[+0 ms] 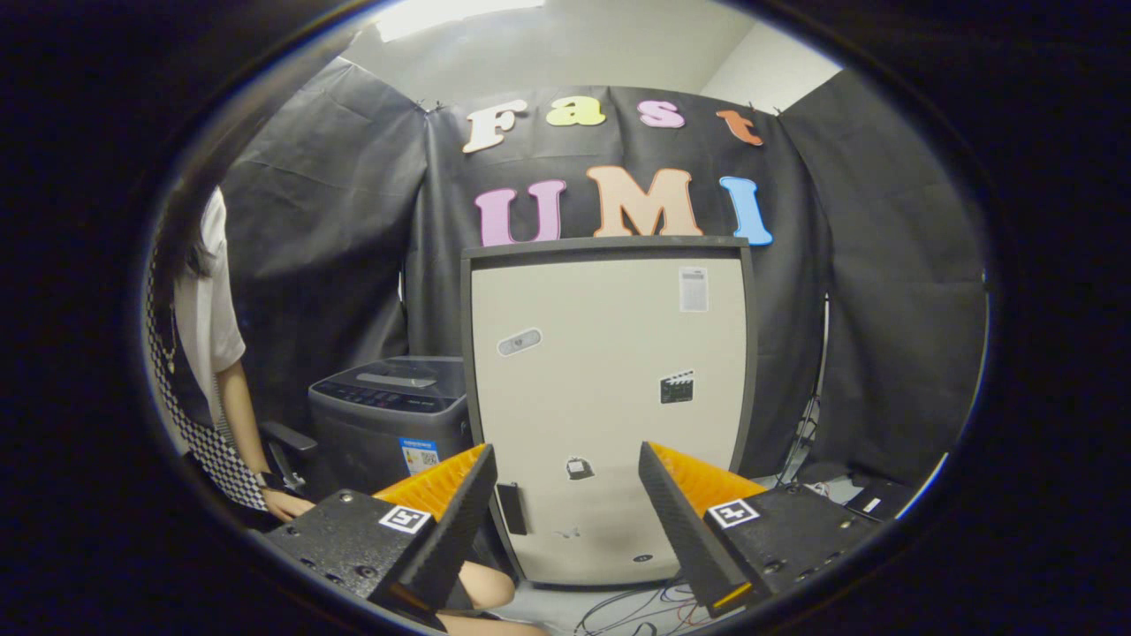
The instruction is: Put the clothes into the washing machine and then close the washing machine lid.
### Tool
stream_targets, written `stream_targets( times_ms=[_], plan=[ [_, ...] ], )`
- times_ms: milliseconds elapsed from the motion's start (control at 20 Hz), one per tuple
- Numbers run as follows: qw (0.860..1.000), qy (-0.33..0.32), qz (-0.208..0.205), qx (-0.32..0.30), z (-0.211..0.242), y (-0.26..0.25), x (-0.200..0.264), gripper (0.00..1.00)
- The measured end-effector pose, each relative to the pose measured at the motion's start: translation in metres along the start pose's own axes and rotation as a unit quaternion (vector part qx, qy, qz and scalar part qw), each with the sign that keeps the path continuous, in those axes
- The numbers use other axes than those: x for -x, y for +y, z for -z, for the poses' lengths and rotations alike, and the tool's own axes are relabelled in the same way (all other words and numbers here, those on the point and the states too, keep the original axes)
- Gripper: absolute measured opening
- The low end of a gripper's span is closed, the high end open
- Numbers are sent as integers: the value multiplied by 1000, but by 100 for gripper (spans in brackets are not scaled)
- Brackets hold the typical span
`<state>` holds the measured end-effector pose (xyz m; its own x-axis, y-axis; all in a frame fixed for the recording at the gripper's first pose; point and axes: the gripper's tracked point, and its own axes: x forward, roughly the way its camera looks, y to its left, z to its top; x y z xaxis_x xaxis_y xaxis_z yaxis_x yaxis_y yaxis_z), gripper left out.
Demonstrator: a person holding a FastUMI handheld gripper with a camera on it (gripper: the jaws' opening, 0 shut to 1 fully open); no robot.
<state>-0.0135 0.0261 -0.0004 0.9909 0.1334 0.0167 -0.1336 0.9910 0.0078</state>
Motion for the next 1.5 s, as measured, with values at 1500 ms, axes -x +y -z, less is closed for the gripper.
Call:
stream_targets(
  times_ms=[1500],
  plan=[
    [1000,-1,6,-1,2,-3,-3,98]
  ],
)
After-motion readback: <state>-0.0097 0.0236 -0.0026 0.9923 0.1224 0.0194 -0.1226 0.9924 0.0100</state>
